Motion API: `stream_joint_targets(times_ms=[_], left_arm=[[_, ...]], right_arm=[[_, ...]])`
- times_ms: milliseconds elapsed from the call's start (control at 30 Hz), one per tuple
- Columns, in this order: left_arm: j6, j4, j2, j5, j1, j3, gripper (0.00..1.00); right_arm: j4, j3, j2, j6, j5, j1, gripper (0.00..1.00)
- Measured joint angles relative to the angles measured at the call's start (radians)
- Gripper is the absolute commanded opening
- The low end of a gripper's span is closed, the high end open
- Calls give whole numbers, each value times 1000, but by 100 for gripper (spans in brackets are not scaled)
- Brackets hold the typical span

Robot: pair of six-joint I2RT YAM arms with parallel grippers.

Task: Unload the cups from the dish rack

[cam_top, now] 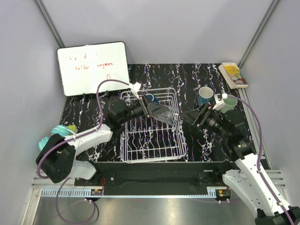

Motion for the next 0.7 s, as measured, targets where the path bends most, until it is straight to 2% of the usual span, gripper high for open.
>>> stream_joint_targets(times_ms=[267,400,433,633,667,700], left_arm=[[-1,-1,47,3,-3,43,0],[0,-4,53,3,-17,52,0],[0,-5,55,3,-22,56,0],[13,-16,84,2,-34,79,0],[11,-18,85,2,-28,79,0],[9,-17,86,2,-23,79,0]], right_arm=[[100,-26,47,46,-56,16,69],[157,-26,93,54,-68,34,59],[173,-26,107,57,-73,41,52],[281,-24,219,79,-80,135,32],[290,-24,230,84,-71,142,21],[299,-24,237,86,-63,147,15]])
